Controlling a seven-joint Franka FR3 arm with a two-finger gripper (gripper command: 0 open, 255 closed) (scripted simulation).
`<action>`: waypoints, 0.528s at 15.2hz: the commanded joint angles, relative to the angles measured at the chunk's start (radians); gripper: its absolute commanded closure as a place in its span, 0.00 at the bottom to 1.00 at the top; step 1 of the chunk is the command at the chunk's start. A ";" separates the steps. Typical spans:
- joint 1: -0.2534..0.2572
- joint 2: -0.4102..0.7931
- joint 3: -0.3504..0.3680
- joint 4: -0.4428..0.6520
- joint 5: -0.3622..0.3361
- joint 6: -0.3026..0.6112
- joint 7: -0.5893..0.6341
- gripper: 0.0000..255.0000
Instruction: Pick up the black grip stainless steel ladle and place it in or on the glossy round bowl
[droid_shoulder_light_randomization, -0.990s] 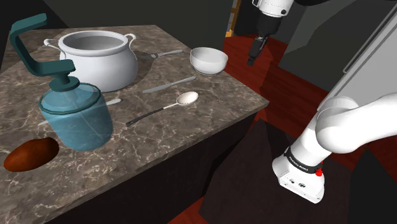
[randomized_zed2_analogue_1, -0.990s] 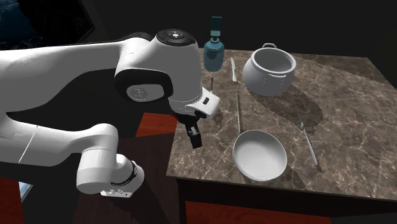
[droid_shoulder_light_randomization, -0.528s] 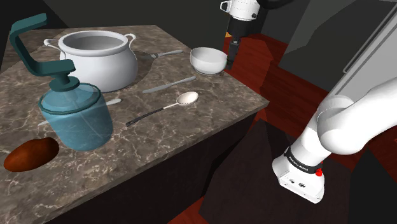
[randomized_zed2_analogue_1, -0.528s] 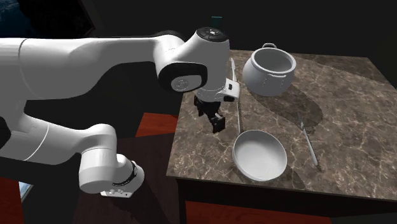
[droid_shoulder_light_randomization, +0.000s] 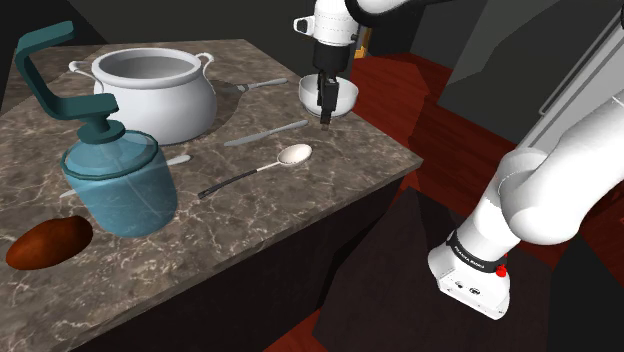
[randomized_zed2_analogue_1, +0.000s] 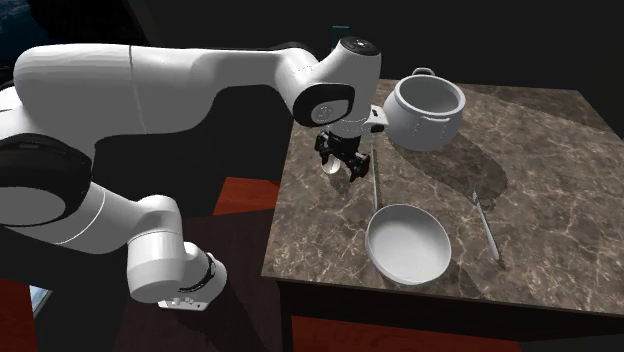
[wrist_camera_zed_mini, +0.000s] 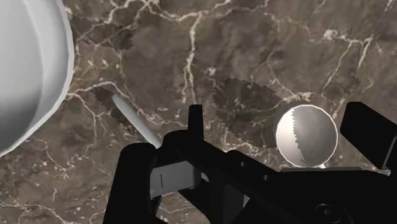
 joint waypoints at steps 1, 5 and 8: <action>0.020 0.075 0.012 0.062 0.007 0.003 -0.050 0.00; 0.061 0.184 0.046 0.151 0.019 0.003 -0.134 0.00; 0.090 0.260 0.076 0.216 0.023 -0.001 -0.193 0.00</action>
